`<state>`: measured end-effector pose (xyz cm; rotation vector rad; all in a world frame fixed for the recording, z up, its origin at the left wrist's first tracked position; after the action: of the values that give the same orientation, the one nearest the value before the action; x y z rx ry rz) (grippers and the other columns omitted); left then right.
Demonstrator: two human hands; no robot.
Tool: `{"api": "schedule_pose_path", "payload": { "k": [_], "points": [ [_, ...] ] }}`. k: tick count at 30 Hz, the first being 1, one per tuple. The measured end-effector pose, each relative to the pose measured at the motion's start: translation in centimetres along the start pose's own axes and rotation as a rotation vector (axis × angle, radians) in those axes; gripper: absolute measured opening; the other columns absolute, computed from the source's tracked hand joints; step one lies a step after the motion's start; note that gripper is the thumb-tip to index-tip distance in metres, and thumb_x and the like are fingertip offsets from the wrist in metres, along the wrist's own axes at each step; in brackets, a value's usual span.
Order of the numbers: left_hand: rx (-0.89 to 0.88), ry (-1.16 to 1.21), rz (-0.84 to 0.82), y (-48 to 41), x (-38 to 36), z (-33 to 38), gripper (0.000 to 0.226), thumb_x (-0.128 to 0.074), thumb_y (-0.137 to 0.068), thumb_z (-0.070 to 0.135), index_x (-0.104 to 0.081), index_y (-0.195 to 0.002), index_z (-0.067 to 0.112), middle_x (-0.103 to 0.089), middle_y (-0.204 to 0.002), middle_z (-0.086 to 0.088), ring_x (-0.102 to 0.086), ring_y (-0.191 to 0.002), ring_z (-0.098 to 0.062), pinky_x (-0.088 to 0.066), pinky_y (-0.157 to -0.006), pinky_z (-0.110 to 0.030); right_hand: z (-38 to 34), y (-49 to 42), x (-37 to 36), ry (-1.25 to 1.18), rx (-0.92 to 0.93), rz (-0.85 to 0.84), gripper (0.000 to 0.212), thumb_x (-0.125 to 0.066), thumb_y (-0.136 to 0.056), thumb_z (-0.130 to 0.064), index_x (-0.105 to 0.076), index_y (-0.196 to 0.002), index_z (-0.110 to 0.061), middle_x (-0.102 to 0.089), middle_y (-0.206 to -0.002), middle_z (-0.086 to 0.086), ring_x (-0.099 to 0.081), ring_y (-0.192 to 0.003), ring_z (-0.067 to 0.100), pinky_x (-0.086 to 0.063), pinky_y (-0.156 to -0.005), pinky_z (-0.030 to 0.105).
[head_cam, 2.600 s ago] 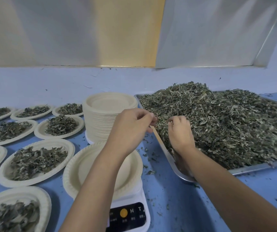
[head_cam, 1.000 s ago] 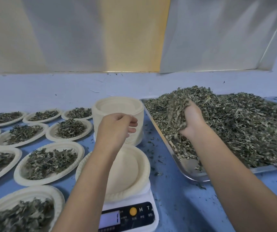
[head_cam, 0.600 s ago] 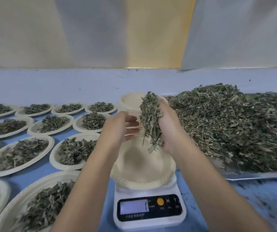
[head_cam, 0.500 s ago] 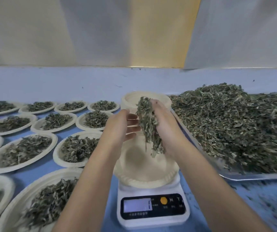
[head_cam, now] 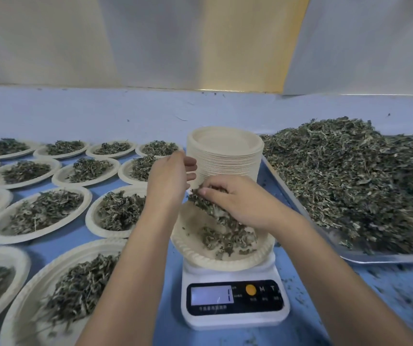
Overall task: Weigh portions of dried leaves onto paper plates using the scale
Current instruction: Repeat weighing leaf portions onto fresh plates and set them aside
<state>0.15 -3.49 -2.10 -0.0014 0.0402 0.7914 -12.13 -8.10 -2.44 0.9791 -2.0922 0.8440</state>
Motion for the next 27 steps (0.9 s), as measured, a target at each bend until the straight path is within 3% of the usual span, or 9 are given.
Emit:
{"api": "schedule_pose_path", "payload": {
  "k": [2,4,6,9,15,19,21,24,27],
  "points": [
    [0.019,-0.006,-0.007,-0.2,0.0,0.0,0.036,-0.037,-0.1,0.028,-0.062,-0.078,0.015,-0.066,-0.082,0.004,-0.062,-0.074,-0.009,-0.046,-0.066,-0.026,0.1,0.1,0.0,0.0,-0.004,-0.026,0.025,-0.05,-0.098,-0.033,-0.057,-0.075,-0.036,-0.055,-0.058,-0.018,-0.046,-0.055,-0.002,-0.032,-0.053,0.016],
    [0.024,-0.013,-0.004,-0.4,0.0,0.1,0.035,-0.037,-0.1,0.027,-0.063,-0.078,0.016,-0.066,-0.082,0.004,-0.062,-0.074,-0.009,-0.045,-0.065,-0.026,0.2,0.1,0.0,-0.01,-0.011,-0.035,0.024,-0.049,-0.098,-0.034,-0.062,-0.077,-0.034,-0.055,-0.06,-0.014,-0.045,-0.056,0.0,-0.032,-0.053,0.016],
    [0.015,-0.022,0.0,-0.4,0.1,0.1,0.034,-0.038,-0.099,0.026,-0.062,-0.078,0.016,-0.066,-0.082,0.004,-0.062,-0.073,-0.009,-0.045,-0.065,-0.025,0.4,0.1,0.0,-0.015,-0.029,-0.031,0.025,-0.048,-0.098,-0.035,-0.07,-0.09,-0.026,-0.064,-0.078,-0.011,-0.055,-0.07,0.004,-0.04,-0.065,0.019],
    [-0.007,-0.02,-0.001,-0.2,0.2,0.1,0.031,-0.039,-0.098,0.022,-0.063,-0.08,0.015,-0.067,-0.083,0.003,-0.063,-0.073,-0.01,-0.047,-0.066,-0.025,0.7,0.0,0.2,-0.064,-0.042,0.017,0.026,-0.049,-0.098,-0.034,-0.071,-0.093,-0.023,-0.07,-0.095,-0.007,-0.062,-0.093,0.014,-0.047,-0.09,0.036],
    [-0.021,0.012,-0.014,0.7,-0.1,0.2,0.028,-0.04,-0.096,0.019,-0.064,-0.082,0.014,-0.07,-0.085,0.001,-0.066,-0.076,-0.011,-0.05,-0.074,-0.026,0.5,-0.3,1.1,-0.38,0.044,0.229,0.022,-0.05,-0.098,-0.024,-0.067,-0.084,-0.029,-0.071,-0.092,-0.004,-0.064,-0.095,0.009,-0.047,-0.095,0.033],
    [0.108,0.296,-0.192,2.0,-1.5,0.2,0.029,-0.039,-0.097,0.017,-0.064,-0.085,0.01,-0.072,-0.08,-0.004,-0.067,-0.076,-0.016,-0.053,-0.071,-0.025,-0.1,-0.1,1.8,-0.444,0.115,0.395,0.023,-0.051,-0.098,-0.021,-0.066,-0.084,-0.032,-0.07,-0.085,-0.017,-0.062,-0.086,-0.004,-0.045,-0.08,0.011],
    [0.224,0.473,-0.309,2.7,-2.3,0.2,0.03,-0.037,-0.098,0.021,-0.062,-0.086,0.01,-0.069,-0.082,-0.009,-0.066,-0.077,-0.02,-0.053,-0.073,-0.029,-0.3,-0.1,1.9,-0.4,0.142,0.452,0.023,-0.051,-0.097,-0.021,-0.065,-0.084,-0.033,-0.069,-0.083,-0.016,-0.062,-0.083,-0.002,-0.046,-0.078,0.015],
    [0.361,0.633,-0.447,3.7,-3.4,0.4,0.032,-0.036,-0.099,0.026,-0.059,-0.093,0.005,-0.067,-0.079,-0.014,-0.066,-0.075,-0.024,-0.055,-0.07,-0.033,-0.6,0.0,1.7,-0.303,0.16,0.489,0.018,-0.051,-0.096,-0.022,-0.068,-0.09,-0.025,-0.07,-0.084,-0.008,-0.064,-0.084,0.009,-0.051,-0.08,0.031],
    [0.437,0.79,-0.427,3.9,-3.7,0.4,0.039,-0.033,-0.101,0.026,-0.057,-0.094,-0.004,-0.067,-0.071,-0.019,-0.068,-0.061,-0.026,-0.057,-0.057,-0.03,-0.6,-0.1,1.3,-0.271,0.148,0.479,0.017,-0.055,-0.094,-0.023,-0.071,-0.101,-0.022,-0.068,-0.097,-0.013,-0.059,-0.105,0.009,-0.046,-0.096,0.034]
  ]
}}
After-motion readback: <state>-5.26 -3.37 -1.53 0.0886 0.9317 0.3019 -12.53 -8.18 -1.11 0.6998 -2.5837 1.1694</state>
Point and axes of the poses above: each hand's wrist, its own y-axis away from the middle knuckle, its own x-axis out of the back of the hand, z = x × y, the point moved 3 cm from there along -y, towards the middle knuckle
